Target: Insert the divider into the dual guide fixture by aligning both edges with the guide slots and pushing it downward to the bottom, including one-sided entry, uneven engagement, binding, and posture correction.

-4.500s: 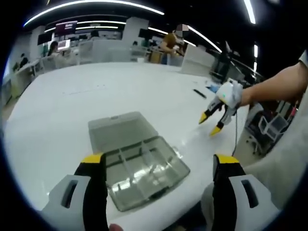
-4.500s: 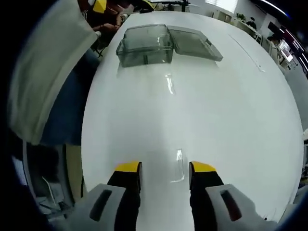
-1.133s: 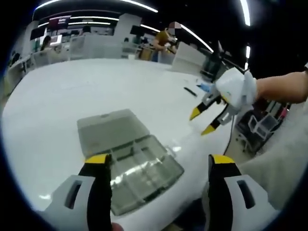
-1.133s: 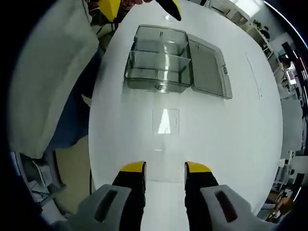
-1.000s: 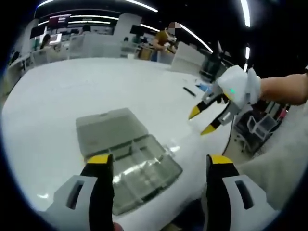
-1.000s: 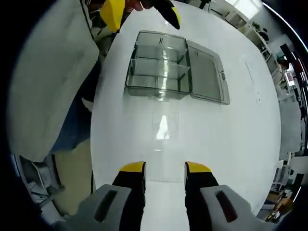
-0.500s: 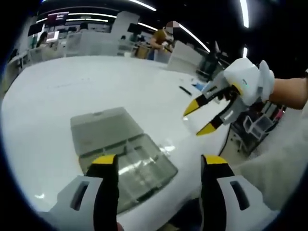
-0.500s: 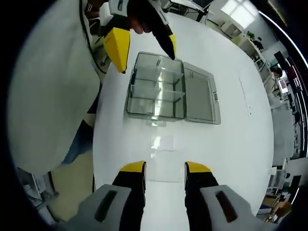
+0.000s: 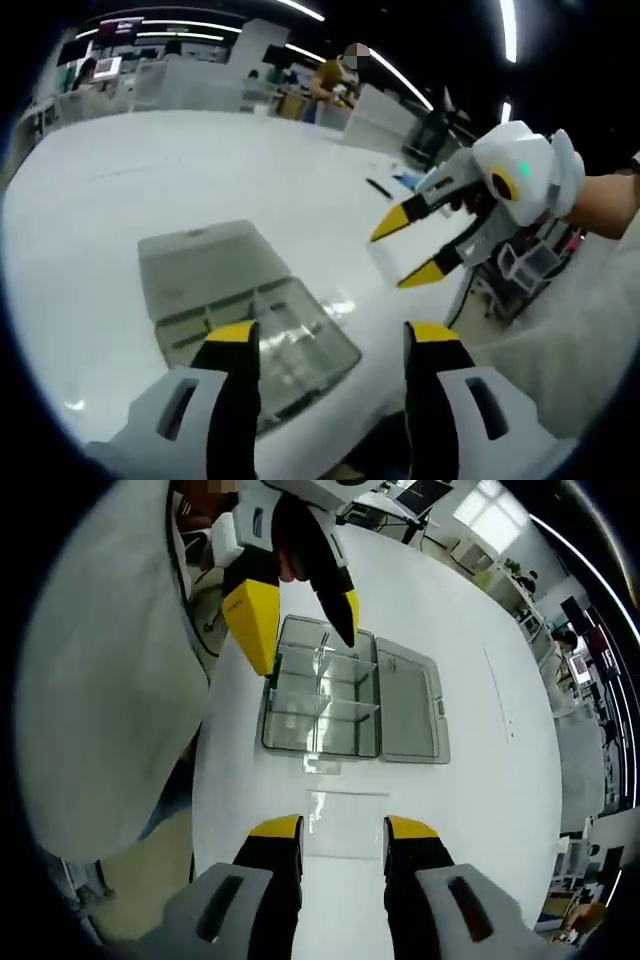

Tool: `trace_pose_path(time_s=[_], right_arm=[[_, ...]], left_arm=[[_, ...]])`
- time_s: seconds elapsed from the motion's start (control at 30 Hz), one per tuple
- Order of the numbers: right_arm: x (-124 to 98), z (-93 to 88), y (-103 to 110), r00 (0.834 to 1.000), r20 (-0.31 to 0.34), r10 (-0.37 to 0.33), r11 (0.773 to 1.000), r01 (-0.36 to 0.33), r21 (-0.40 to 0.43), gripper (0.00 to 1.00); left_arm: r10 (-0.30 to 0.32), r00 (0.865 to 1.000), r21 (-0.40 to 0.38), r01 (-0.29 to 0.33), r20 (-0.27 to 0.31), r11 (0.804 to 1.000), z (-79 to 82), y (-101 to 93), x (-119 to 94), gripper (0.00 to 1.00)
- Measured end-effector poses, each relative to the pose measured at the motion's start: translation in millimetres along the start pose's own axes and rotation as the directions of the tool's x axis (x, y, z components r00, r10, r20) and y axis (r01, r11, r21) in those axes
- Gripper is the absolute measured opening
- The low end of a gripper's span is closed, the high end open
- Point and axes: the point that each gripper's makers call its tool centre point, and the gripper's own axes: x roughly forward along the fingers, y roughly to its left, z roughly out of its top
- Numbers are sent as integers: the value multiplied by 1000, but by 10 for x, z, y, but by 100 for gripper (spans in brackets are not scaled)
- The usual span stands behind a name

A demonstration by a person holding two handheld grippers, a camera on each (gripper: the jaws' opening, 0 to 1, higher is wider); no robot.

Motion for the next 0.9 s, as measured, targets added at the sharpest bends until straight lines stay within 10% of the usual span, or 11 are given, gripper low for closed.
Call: trace_pose_path(time_s=[0.9], right_arm=[[3,494,-55,982,190,-16,1000,18,-12,27]], left_arm=[[-63,998,-62,65,31,996,157,-102,-53,29]])
